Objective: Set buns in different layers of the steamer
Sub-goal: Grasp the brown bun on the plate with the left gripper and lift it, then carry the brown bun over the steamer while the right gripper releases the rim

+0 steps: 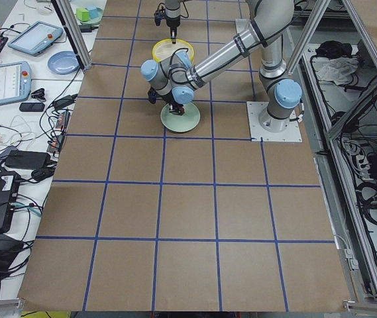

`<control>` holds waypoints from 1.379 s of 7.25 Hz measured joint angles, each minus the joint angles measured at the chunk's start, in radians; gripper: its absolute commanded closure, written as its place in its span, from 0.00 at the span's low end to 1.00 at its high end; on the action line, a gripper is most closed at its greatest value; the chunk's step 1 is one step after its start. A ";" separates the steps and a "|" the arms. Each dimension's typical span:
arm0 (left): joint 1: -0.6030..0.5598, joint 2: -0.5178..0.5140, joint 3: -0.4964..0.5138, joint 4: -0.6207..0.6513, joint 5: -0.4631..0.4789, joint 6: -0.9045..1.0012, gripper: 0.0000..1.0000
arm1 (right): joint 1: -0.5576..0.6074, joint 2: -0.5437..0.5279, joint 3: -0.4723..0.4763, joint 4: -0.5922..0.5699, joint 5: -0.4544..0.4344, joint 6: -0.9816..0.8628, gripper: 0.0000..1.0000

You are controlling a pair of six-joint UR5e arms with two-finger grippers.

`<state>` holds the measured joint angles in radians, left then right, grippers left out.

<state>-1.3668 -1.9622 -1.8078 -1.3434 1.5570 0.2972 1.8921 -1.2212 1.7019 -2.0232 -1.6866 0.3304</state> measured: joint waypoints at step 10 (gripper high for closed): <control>-0.122 0.206 0.246 -0.186 -0.216 -0.494 1.00 | 0.001 0.007 -0.023 0.025 0.001 0.043 0.00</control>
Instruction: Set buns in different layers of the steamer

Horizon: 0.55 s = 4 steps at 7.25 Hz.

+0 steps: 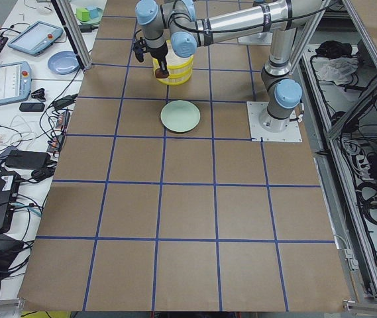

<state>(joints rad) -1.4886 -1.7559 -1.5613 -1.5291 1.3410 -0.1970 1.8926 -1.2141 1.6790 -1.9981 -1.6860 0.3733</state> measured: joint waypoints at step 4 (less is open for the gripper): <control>-0.133 -0.041 -0.023 0.110 -0.249 -0.242 1.00 | -0.140 -0.268 -0.127 0.278 0.079 -0.015 0.00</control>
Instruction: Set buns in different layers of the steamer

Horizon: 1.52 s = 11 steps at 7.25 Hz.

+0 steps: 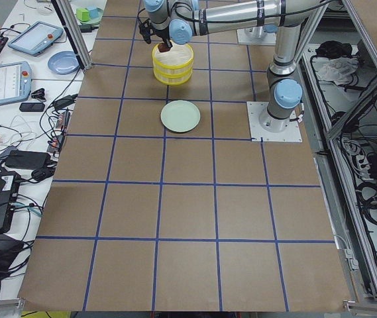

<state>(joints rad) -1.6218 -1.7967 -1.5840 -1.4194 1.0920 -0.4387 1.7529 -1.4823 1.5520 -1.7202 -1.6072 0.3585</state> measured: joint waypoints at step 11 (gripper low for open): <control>-0.021 0.009 0.067 0.071 0.311 0.206 0.00 | -0.069 -0.137 -0.043 0.134 -0.020 -0.015 0.00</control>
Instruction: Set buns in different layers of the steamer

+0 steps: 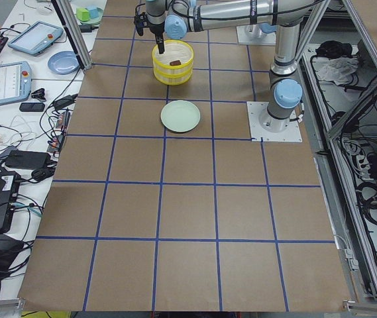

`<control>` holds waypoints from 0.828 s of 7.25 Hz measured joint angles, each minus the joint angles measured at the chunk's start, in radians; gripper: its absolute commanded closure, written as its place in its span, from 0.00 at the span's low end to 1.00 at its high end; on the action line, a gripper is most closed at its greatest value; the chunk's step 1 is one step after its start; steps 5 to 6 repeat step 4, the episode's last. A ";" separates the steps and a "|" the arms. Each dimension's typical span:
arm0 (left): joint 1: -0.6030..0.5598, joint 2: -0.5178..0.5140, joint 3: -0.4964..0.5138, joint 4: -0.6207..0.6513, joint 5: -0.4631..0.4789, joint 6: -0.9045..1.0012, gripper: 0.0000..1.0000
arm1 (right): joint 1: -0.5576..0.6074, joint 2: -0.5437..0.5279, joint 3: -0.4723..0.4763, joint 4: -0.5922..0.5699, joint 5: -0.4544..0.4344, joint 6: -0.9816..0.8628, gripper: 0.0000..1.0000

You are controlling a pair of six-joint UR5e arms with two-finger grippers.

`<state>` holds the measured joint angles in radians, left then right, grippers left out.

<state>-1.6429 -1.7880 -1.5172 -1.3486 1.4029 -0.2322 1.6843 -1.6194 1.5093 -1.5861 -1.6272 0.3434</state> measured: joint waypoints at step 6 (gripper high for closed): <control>0.107 0.164 0.018 -0.183 0.216 0.283 0.00 | 0.000 0.000 0.000 0.000 0.001 0.000 0.00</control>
